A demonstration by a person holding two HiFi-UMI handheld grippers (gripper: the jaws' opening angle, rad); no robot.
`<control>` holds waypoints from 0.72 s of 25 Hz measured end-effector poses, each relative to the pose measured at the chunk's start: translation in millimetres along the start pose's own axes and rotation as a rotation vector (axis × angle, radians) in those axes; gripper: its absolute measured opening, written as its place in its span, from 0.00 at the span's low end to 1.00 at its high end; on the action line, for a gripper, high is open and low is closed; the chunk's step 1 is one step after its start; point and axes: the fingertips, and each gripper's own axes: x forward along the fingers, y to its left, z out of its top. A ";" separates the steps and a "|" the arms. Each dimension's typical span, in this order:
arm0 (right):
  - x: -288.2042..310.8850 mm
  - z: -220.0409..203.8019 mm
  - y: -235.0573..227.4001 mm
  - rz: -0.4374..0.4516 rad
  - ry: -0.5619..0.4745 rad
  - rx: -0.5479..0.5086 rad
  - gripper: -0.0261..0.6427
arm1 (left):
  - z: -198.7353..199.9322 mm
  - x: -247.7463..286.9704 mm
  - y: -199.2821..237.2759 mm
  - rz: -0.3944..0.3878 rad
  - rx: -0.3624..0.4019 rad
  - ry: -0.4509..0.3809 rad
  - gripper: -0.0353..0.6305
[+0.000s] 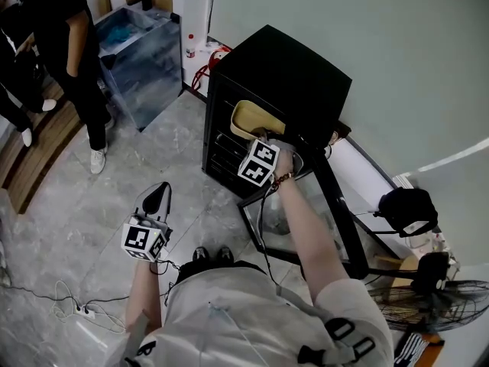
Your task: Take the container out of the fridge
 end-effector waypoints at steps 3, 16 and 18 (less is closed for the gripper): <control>-27.5 12.2 16.5 0.019 -0.065 -0.012 0.17 | 1.4 3.0 -6.7 -0.016 0.005 -0.002 0.06; -119.2 13.1 79.0 0.096 -0.113 -0.073 0.17 | 3.2 10.1 -37.0 -0.068 0.013 -0.013 0.06; -125.9 12.6 90.6 0.107 -0.112 -0.084 0.17 | 3.7 9.4 -41.2 -0.074 0.015 -0.012 0.06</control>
